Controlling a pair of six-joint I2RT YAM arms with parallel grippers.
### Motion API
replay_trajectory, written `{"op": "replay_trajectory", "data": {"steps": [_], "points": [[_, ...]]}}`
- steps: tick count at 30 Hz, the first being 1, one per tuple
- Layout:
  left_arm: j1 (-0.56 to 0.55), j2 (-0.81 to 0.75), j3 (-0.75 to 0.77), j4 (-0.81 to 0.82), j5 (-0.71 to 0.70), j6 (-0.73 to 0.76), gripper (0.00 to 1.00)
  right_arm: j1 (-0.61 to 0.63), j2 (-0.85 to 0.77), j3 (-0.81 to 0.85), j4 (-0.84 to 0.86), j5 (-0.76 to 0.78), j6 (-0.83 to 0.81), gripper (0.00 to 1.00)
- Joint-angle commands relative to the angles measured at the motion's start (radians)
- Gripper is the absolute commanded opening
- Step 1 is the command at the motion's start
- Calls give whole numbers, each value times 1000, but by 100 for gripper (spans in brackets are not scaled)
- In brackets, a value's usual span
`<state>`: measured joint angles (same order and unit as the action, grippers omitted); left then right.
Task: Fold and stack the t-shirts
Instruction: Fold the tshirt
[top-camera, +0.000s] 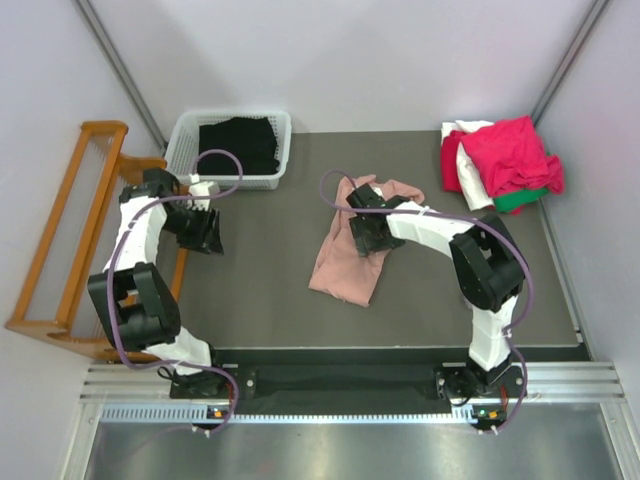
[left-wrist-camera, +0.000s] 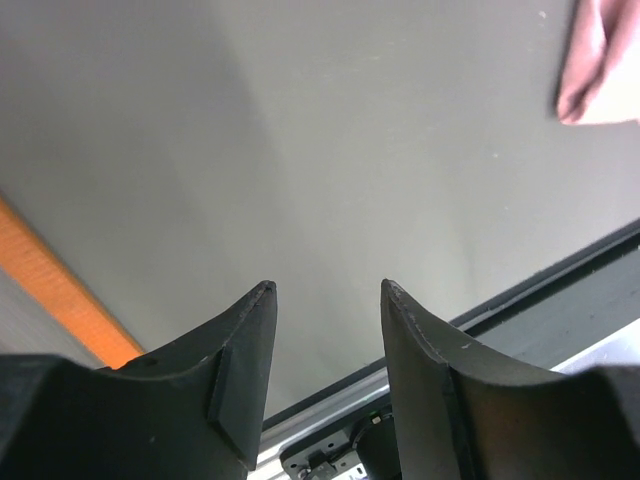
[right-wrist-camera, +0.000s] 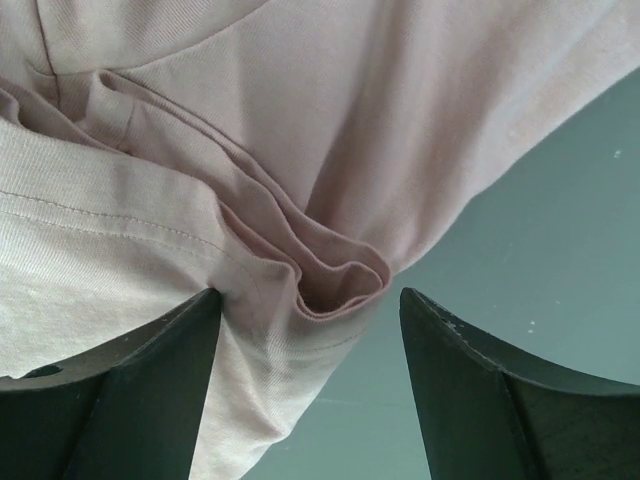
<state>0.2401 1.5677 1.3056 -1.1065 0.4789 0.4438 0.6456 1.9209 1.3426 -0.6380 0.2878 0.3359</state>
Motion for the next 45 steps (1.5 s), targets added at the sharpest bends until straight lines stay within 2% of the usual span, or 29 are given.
{"op": "replay_trajectory", "data": {"steps": [1,2,3,4,5,9,12,15,16,17,21,24,35,45], "points": [[-108,-50,18,-33,-2,-10,51,9,-84,43,-38,112,-32,72],[-195,-58,17,-32,-16,-20,51,14,-103,44,-48,126,-34,72],[-237,-64,15,-30,-48,-25,51,20,-123,46,-73,155,-37,72],[-336,-77,14,-27,-68,-37,51,29,-167,44,-84,165,-31,72],[-367,-81,15,-26,-68,-40,51,34,-192,32,-95,168,-11,72],[-397,-86,34,-13,74,-37,51,61,-369,-68,-114,125,61,73],[-403,-42,52,-6,118,-60,52,110,-495,-196,-95,41,124,73],[-447,23,52,2,121,-79,52,215,-589,-360,-8,-45,193,72],[-482,41,49,16,107,-92,52,288,-600,-396,30,-44,209,72],[-505,58,49,22,96,-99,52,323,-603,-448,47,-41,219,71],[-608,117,29,88,44,-151,53,457,-528,-487,57,13,247,70],[-659,115,-3,163,10,-186,54,485,-479,-476,78,39,242,70],[-702,225,-31,243,35,-189,55,483,-370,-381,107,85,198,70],[-775,318,-28,286,86,-218,55,462,-341,-378,115,79,204,66]]}}
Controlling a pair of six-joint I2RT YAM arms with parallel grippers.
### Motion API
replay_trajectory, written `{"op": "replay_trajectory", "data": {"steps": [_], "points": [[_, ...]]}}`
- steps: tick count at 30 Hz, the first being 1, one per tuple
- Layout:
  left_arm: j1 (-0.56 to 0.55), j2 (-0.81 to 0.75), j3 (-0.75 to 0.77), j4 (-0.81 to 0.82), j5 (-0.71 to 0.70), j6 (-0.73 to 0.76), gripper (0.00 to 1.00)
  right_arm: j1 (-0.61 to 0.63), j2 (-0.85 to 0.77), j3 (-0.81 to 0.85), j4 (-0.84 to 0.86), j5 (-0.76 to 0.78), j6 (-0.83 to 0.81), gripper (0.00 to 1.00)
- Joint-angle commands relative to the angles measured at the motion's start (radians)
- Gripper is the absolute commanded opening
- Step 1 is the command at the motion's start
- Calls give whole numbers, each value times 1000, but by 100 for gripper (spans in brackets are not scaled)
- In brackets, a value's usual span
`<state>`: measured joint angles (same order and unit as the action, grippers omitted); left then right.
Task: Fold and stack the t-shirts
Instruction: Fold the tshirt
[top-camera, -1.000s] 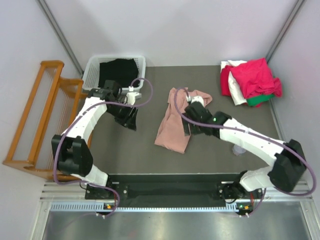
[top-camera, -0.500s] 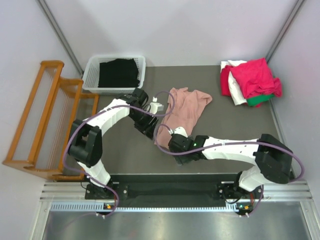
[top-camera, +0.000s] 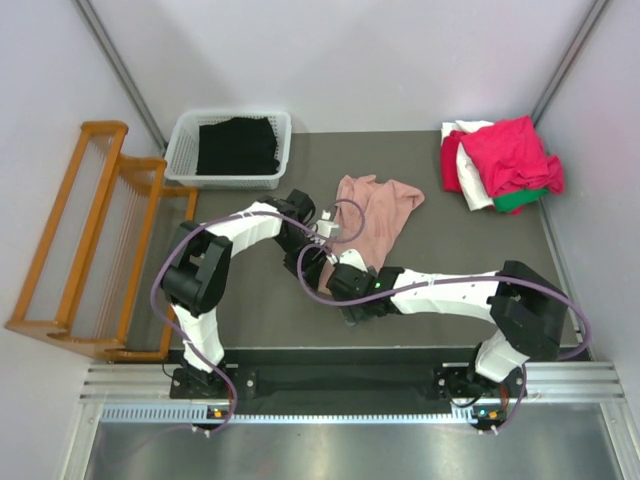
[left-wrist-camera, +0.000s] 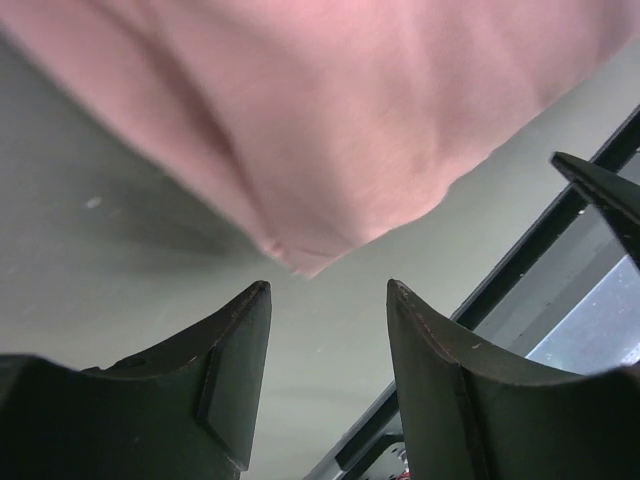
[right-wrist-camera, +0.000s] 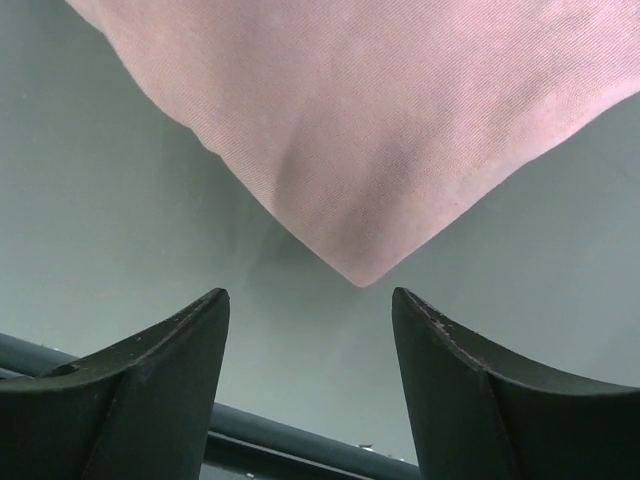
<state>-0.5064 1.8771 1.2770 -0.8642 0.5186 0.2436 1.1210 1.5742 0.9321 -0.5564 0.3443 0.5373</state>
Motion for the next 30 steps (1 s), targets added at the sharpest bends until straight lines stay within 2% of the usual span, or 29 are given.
{"op": "replay_trajectory", "data": {"steps": [1,9,18,30], "points": [[-34,10,4,44,49,-20,55,-16,6,28,35,22,1,65],[-44,-13,30,18,77,-27,55,-75,20,5,67,10,-13,63],[-46,-4,-13,24,57,-13,55,-101,37,2,87,10,-22,61],[-44,1,-21,33,8,-7,54,-107,69,-6,105,-1,-14,48]]}}
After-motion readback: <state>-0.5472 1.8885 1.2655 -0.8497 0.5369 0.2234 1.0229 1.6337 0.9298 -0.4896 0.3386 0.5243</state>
